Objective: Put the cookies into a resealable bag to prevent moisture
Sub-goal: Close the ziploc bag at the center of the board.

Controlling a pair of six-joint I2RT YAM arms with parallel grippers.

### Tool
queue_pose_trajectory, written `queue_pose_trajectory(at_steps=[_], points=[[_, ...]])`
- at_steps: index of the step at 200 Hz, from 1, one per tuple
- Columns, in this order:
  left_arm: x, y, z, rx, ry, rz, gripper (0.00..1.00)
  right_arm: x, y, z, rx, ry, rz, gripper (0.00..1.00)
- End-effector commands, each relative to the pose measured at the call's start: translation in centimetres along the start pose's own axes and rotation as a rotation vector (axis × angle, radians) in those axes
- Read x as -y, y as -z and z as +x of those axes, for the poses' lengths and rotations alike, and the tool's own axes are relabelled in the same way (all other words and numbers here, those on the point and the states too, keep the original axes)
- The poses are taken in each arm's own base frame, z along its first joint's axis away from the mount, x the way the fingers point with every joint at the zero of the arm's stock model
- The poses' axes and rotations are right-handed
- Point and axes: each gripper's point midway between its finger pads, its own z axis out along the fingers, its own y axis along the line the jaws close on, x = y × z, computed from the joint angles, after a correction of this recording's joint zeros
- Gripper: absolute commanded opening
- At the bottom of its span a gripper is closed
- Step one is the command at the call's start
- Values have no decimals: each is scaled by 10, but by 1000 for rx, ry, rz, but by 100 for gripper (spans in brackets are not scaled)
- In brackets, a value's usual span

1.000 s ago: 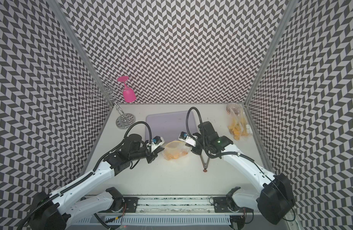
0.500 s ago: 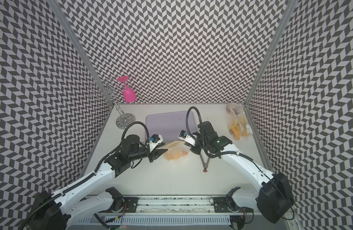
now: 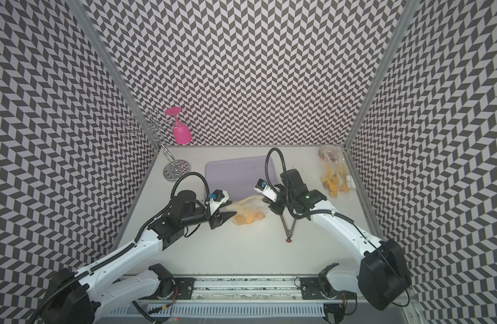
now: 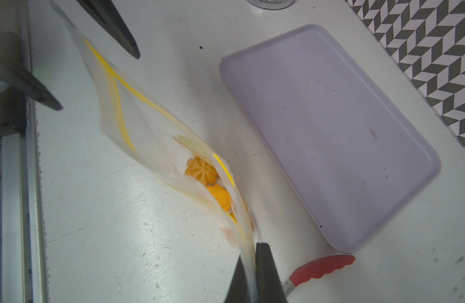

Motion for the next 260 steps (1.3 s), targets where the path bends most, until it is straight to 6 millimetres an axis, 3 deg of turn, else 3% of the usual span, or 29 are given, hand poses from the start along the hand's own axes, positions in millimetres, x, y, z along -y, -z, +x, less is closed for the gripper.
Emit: queue_pose_trajectory(at_steps=[1,35,68,104,144,165,187,191,204,215,242,260], points=[[2,-2,5,-3,-12,16,51,8,-2,-6,40,-7,23,0],[-4,1,8,-17,-21,-31,49,17,-3,-1,25,-40,47,0],[-8,5,5,-5,-34,-63,38,16,-3,1,25,-46,44,0],[-10,4,8,-19,-31,-67,33,18,-1,2,27,-45,54,0],[-12,2,9,-23,-30,-74,18,17,0,1,32,-43,52,0],[-14,0,11,-35,-26,-77,0,16,2,0,36,-37,50,0],[-15,1,9,-33,-28,-79,0,11,5,-1,45,-16,35,0],[-15,1,8,-30,-30,-80,0,10,7,-1,47,-10,35,4],[-15,2,6,-21,-33,-77,0,7,8,-1,53,10,24,32],[-14,2,5,-17,-35,-73,0,4,7,0,55,24,12,41],[-13,2,4,-16,-34,-65,0,3,3,0,51,24,-15,40],[-13,2,3,-14,-37,-64,0,4,3,-4,47,23,-27,28]])
